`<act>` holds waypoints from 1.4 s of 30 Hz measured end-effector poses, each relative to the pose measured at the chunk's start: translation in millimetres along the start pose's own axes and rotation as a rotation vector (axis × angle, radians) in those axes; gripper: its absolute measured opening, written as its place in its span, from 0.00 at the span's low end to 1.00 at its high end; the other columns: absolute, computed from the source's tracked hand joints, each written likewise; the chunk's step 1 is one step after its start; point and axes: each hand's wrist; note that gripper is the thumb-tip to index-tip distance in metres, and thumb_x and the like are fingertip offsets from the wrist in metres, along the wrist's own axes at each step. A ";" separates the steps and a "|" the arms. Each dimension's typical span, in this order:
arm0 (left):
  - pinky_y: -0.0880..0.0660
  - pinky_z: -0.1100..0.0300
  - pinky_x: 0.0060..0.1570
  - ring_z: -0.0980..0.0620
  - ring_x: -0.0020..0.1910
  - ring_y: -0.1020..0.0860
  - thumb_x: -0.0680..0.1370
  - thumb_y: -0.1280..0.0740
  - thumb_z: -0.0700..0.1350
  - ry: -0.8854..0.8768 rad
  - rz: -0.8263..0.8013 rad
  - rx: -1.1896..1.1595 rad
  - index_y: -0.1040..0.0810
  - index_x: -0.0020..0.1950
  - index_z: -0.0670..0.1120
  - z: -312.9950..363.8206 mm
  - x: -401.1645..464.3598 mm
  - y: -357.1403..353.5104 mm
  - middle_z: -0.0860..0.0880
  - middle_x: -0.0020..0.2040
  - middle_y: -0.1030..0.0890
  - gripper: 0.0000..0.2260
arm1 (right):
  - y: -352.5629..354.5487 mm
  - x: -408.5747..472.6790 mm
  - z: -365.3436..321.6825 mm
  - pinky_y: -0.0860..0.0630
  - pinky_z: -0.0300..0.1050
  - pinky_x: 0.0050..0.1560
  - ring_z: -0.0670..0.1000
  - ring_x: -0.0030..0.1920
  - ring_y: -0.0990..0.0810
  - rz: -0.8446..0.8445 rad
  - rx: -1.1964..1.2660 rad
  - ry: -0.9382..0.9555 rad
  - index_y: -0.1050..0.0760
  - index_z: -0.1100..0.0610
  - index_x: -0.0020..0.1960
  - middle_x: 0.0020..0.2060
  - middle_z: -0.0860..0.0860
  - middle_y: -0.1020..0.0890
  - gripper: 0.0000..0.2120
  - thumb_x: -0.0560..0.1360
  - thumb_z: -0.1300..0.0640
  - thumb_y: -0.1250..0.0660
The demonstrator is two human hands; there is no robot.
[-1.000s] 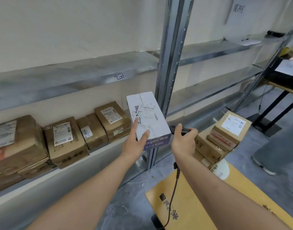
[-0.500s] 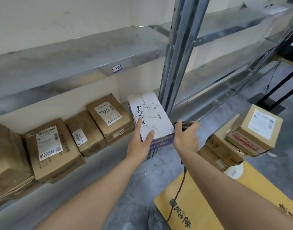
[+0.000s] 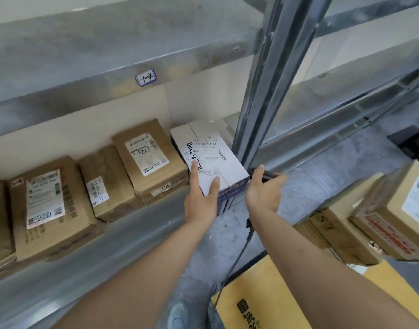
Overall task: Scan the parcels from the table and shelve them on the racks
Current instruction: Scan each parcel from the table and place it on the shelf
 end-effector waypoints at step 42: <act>0.54 0.42 0.82 0.34 0.84 0.58 0.86 0.38 0.49 -0.481 -0.180 1.226 0.59 0.85 0.57 17.1 69.1 -12.0 0.42 0.86 0.58 0.36 | -7.2 15.9 -4.5 0.25 0.52 0.50 0.55 0.49 0.20 -0.071 0.018 0.106 0.36 0.50 0.65 0.44 0.44 0.23 0.17 0.85 0.39 0.42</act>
Point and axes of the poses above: each hand's wrist, its own x-axis towards the middle knuckle, its own y-axis out of the back of the hand, z = x × y
